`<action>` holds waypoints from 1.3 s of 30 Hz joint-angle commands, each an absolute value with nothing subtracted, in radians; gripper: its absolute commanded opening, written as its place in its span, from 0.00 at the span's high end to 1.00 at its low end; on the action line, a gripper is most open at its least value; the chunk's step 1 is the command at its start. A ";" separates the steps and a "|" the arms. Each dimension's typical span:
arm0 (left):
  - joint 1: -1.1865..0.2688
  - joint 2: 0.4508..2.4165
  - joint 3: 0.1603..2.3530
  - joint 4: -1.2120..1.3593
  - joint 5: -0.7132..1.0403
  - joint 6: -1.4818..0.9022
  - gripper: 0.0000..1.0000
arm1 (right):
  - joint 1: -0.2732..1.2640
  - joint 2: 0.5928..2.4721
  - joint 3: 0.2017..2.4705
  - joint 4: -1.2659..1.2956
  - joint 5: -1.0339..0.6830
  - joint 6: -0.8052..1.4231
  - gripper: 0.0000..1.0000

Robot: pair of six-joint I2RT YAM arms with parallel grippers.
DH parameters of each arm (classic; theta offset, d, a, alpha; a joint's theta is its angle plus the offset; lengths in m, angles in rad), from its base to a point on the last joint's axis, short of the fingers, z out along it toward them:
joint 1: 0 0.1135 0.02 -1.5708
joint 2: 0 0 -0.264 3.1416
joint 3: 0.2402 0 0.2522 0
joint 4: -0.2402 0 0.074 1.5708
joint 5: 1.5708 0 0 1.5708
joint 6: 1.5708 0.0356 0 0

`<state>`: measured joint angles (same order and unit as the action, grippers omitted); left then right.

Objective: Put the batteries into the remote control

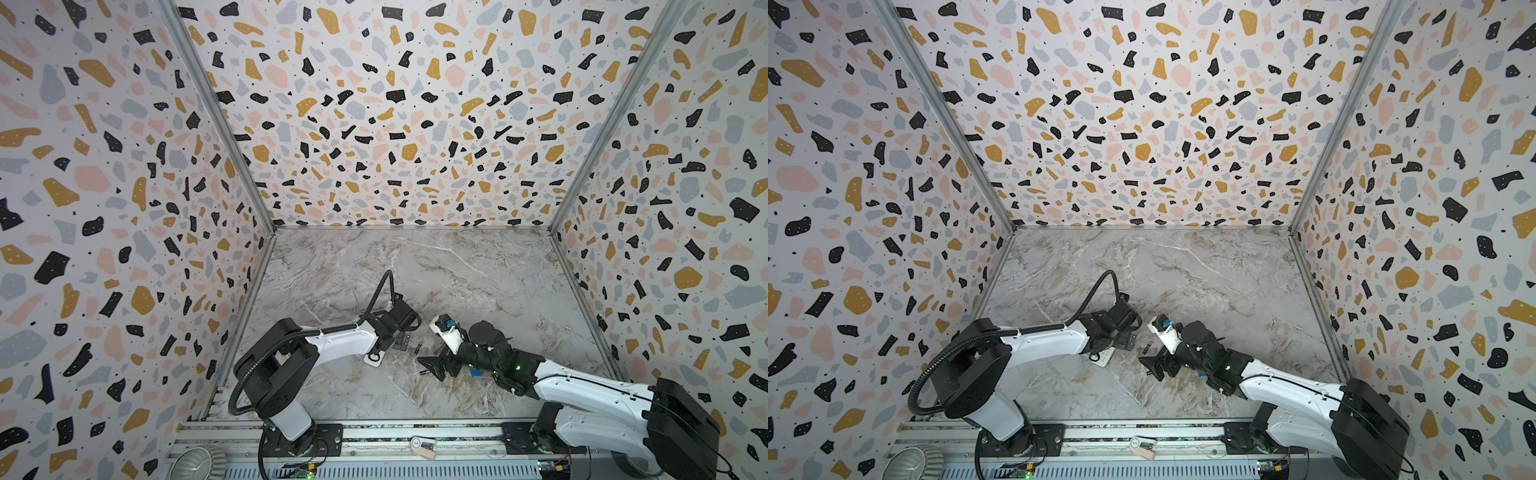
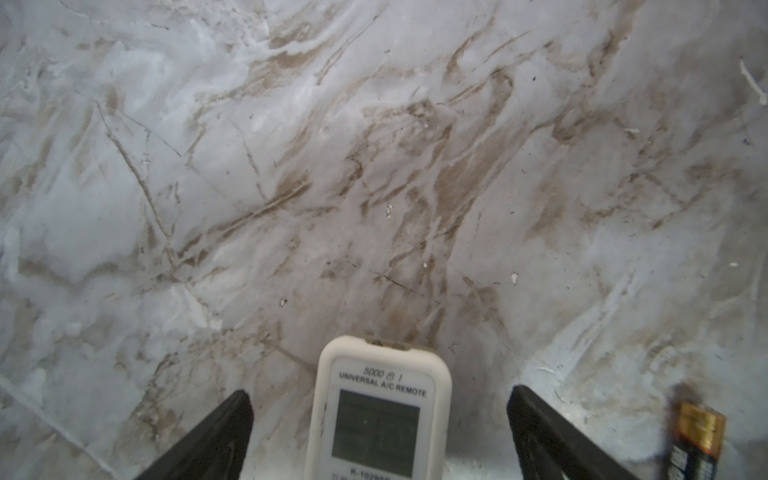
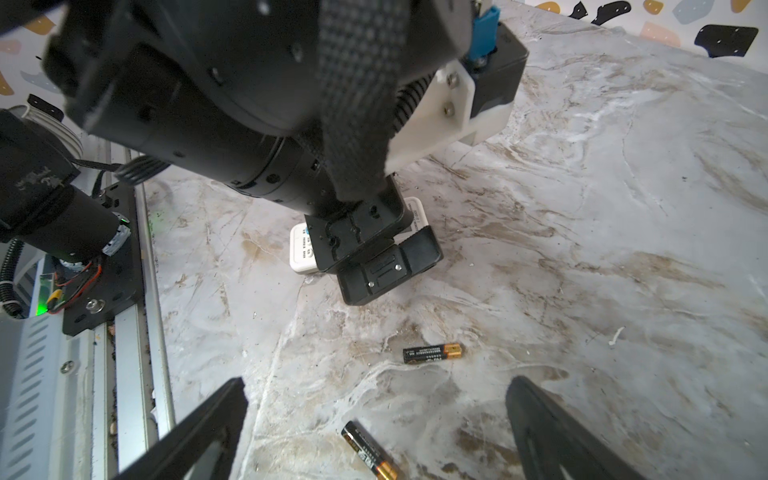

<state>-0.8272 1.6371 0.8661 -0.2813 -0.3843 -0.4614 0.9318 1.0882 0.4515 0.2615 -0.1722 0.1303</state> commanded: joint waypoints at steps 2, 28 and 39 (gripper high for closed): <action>-0.834 1.663 0.847 -0.263 -0.404 -0.472 0.09 | 0.936 1.080 0.457 0.252 -0.175 0.140 0.01; -0.840 1.637 0.825 -0.199 -0.411 -0.495 0.48 | 0.937 1.078 0.441 0.265 -0.144 0.163 0.00; -0.841 1.554 0.785 -0.149 -0.415 -0.503 0.62 | 0.928 1.106 0.463 0.277 -0.141 0.181 0.00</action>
<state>-0.8337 1.5867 0.7986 -0.1818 -0.4023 -0.4946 0.9314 1.1011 0.4438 0.2638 -0.1490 0.1684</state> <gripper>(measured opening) 0.525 0.997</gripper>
